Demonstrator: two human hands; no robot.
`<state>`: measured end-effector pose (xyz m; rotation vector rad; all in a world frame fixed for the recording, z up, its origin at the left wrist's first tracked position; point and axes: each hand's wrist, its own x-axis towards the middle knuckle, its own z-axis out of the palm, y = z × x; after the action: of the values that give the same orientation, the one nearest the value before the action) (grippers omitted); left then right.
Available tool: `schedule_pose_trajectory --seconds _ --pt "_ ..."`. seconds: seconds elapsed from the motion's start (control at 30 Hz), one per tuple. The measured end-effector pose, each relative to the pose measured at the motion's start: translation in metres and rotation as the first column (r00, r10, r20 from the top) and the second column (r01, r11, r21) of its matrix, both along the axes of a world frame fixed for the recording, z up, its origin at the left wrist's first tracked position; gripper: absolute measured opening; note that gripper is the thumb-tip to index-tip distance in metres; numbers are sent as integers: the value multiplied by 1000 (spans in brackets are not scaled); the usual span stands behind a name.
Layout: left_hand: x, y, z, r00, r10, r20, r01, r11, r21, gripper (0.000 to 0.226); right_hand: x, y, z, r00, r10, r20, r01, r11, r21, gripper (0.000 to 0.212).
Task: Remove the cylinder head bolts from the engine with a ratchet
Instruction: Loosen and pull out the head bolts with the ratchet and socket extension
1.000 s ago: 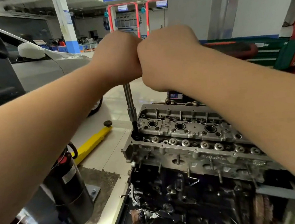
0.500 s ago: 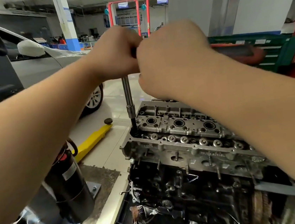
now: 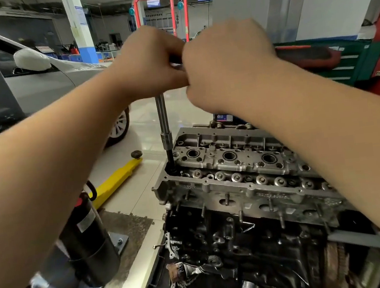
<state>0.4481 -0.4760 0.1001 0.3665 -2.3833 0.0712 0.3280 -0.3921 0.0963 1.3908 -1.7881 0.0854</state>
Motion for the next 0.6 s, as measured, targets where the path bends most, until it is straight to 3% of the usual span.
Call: schedule_pose_trajectory --seconds 0.03,0.1,0.17,0.2,0.27,0.33,0.4,0.43,0.47,0.5,0.53,0.57,0.6 --pt "4 -1 -1 1000 -27 -4 27 1000 13 34 9 3 -1 999 26 -43 -27 999 -23 37" --pt "-11 1 -1 962 270 45 -262 956 -131 24 8 -6 -2 998 -19 -52 20 1000 9 32" --pt "-31 2 -1 791 611 28 -598 782 -175 23 -5 -21 0 995 47 93 -57 993 105 12" --pt "-37 10 0 713 700 39 -679 704 -207 26 -11 -23 1 979 97 181 -126 980 154 28" --pt "-46 20 -1 657 751 65 -724 653 -224 28 -17 -22 -1 929 157 336 -237 948 210 69" --pt "-49 12 0 674 739 6 -714 654 -251 32 -17 -22 -4 912 152 380 -223 963 149 70" --pt "-42 -3 1 815 579 -9 -565 792 -233 34 -17 -18 -4 963 70 259 -96 991 89 33" --pt "-33 -7 1 920 391 32 -377 904 -202 33 -13 -14 -4 989 22 145 -28 999 44 10" --pt "-20 -9 1 988 155 27 -151 982 -112 34 -10 -11 -6 1000 15 14 -14 999 -36 18" --pt "-6 -7 -1 999 -40 -8 40 999 7 37 1 -3 -5 999 4 -48 -7 998 -56 29" --pt "2 -8 -2 994 -109 -27 111 992 64 40 6 -1 -5 996 29 -88 -35 997 -65 33" --pt "3 -9 -2 997 -78 -10 79 995 68 38 9 -3 -6 995 34 -92 -40 997 -65 34" --pt "-3 -9 0 998 56 27 -57 998 11 33 6 -9 -5 996 32 -79 -38 997 -72 32"
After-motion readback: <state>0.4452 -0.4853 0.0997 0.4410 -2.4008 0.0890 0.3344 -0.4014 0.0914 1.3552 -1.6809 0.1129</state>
